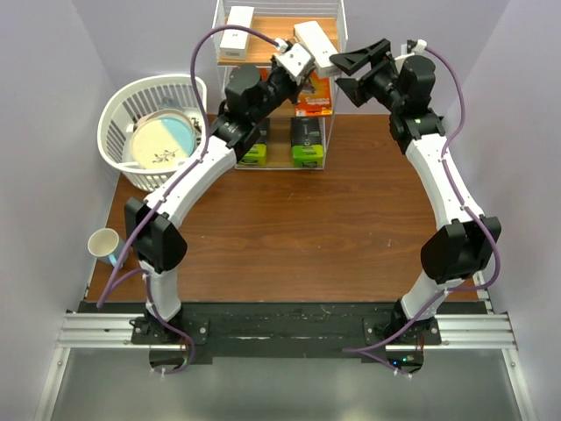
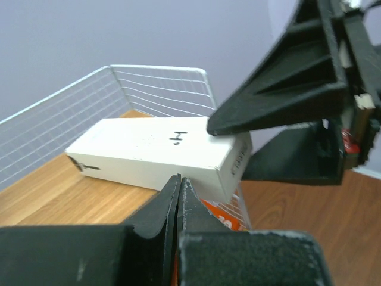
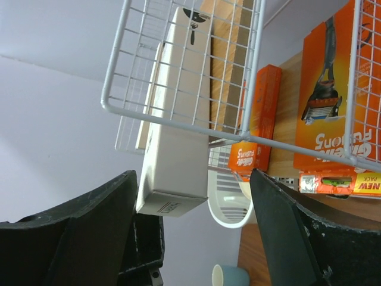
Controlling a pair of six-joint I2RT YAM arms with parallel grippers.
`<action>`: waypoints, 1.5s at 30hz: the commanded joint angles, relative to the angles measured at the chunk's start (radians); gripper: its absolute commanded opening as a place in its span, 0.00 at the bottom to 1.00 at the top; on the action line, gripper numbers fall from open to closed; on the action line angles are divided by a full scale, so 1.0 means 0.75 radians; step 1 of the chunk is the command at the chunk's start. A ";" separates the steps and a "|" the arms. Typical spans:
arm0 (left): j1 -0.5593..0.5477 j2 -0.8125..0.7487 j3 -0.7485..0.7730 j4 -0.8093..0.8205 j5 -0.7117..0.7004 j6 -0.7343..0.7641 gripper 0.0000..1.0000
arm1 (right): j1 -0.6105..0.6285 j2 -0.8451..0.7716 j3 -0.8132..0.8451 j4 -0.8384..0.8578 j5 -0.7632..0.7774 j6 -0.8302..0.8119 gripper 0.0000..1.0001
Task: Place and organize the shaving razors onto the shelf
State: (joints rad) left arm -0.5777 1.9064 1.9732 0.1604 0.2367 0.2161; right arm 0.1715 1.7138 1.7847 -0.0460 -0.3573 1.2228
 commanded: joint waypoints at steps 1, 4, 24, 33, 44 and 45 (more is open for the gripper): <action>-0.017 0.031 0.093 0.156 -0.350 0.014 0.00 | -0.002 -0.056 -0.003 0.045 -0.010 -0.002 0.81; -0.017 0.080 0.163 0.138 -0.432 0.062 0.00 | -0.004 -0.047 -0.007 0.045 -0.010 -0.004 0.81; -0.025 0.405 0.462 0.285 -0.477 0.082 0.00 | -0.002 -0.052 -0.015 0.057 0.016 -0.041 0.80; -0.056 0.438 0.490 0.297 -0.393 0.068 0.00 | 0.005 -0.043 -0.007 0.055 0.022 -0.039 0.80; -0.085 0.434 0.480 0.355 -0.577 0.098 0.00 | 0.002 -0.037 0.001 0.088 0.022 -0.062 0.80; -0.087 0.426 0.470 0.365 -0.638 0.109 0.00 | 0.002 -0.039 0.007 0.092 0.018 -0.078 0.82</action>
State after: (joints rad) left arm -0.6247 2.2429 2.3096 0.3588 -0.1291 0.2607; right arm 0.1719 1.7115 1.7721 -0.0349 -0.3531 1.2083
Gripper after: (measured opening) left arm 0.010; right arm 0.802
